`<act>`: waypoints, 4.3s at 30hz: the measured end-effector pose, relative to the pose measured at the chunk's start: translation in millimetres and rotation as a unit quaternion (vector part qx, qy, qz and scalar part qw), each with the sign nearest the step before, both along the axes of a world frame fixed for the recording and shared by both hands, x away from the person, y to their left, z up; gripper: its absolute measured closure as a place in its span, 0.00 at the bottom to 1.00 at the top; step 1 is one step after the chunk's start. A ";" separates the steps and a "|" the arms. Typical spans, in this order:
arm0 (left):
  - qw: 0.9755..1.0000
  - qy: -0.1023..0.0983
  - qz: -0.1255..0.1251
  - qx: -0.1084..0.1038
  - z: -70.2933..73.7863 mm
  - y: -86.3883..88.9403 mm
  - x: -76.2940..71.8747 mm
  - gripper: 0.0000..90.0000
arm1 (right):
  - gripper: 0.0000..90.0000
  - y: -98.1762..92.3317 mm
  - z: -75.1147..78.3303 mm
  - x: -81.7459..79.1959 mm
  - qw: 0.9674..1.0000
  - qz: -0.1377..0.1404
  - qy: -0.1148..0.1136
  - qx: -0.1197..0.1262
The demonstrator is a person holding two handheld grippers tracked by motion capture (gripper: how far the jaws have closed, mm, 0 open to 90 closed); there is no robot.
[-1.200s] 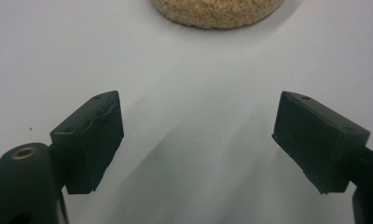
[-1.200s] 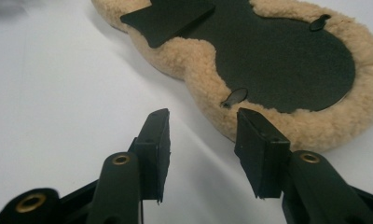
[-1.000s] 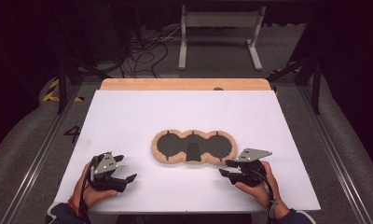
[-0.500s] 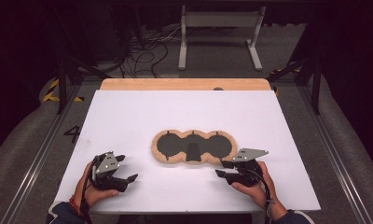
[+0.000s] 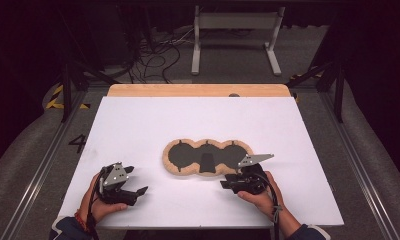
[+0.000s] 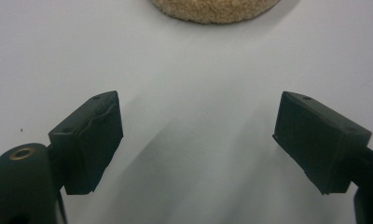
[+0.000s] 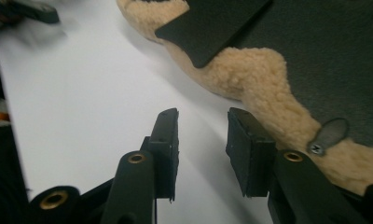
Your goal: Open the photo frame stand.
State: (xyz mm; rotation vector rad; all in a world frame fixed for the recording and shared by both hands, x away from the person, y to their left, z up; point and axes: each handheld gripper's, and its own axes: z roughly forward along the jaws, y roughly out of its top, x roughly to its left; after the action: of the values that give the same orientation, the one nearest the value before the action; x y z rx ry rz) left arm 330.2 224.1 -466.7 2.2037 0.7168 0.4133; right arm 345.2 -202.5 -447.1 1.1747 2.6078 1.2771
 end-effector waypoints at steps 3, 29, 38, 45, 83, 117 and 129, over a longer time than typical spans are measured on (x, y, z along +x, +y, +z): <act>1.000 0.000 0.001 0.001 0.3 -0.9 0.6 0.18 | 0.71 5.4 0.6 4.0 1.000 0.002 0.005 0.010; 1.000 0.008 0.009 0.005 4.8 -20.7 21.2 0.19 | 0.44 15.6 1.6 20.8 0.987 -0.032 0.095 0.127; 1.000 0.016 0.009 0.009 6.5 -26.4 31.8 0.18 | 0.43 12.1 2.8 24.0 0.980 -0.066 0.126 0.137; 1.000 0.009 -0.013 -0.002 12.5 -32.2 39.7 0.20 | 0.41 16.3 -5.2 25.2 0.978 -0.030 0.144 0.147; 0.981 0.160 -0.048 -0.103 3.0 -75.0 108.0 0.16 | 0.76 18.2 -11.5 45.1 0.961 -0.101 0.162 0.202; 0.964 0.158 -0.081 -0.200 5.8 -46.8 98.4 0.46 | 0.78 21.9 -7.2 36.2 0.985 -0.047 0.078 0.149; 0.956 0.163 -0.097 -0.225 6.8 -37.5 96.2 0.57 | 0.80 23.1 -7.0 32.4 0.993 -0.012 0.014 0.120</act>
State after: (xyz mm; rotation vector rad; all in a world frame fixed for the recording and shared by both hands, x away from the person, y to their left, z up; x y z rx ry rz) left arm 426.4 186.5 -460.0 1.8932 0.6766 -0.2072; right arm 377.6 -179.5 -454.1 1.2597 2.5038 1.6187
